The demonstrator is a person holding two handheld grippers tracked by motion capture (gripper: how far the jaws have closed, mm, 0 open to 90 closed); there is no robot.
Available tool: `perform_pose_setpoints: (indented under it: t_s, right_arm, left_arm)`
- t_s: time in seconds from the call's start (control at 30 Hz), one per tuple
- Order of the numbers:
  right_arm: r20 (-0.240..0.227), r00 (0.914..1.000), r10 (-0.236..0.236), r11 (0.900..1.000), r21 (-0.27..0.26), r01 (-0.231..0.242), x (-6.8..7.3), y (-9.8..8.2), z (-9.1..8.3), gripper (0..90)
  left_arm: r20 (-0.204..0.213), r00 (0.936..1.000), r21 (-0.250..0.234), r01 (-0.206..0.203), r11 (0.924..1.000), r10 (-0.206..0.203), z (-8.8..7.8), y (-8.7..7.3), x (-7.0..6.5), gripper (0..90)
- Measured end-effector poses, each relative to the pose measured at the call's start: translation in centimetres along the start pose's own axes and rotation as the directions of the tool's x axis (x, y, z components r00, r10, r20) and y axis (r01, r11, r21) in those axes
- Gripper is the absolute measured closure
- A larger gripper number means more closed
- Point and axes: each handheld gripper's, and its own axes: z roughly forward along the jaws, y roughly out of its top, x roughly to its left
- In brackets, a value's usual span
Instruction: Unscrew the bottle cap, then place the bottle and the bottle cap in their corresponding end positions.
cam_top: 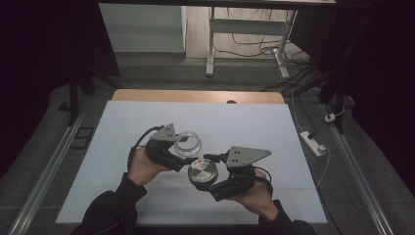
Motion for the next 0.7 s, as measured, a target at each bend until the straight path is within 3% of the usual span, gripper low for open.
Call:
perform_pose_setpoints:
  t_s: [0.7]
  right_arm:
    - [-0.001,0.9999,0.014,1.000,0.003,-0.013,-0.4,-2.7,0.6,19.1]
  left_arm:
    - [-0.010,0.9998,-0.031,0.015,0.9994,-0.015,1.9,0.8,2.3,15.9]
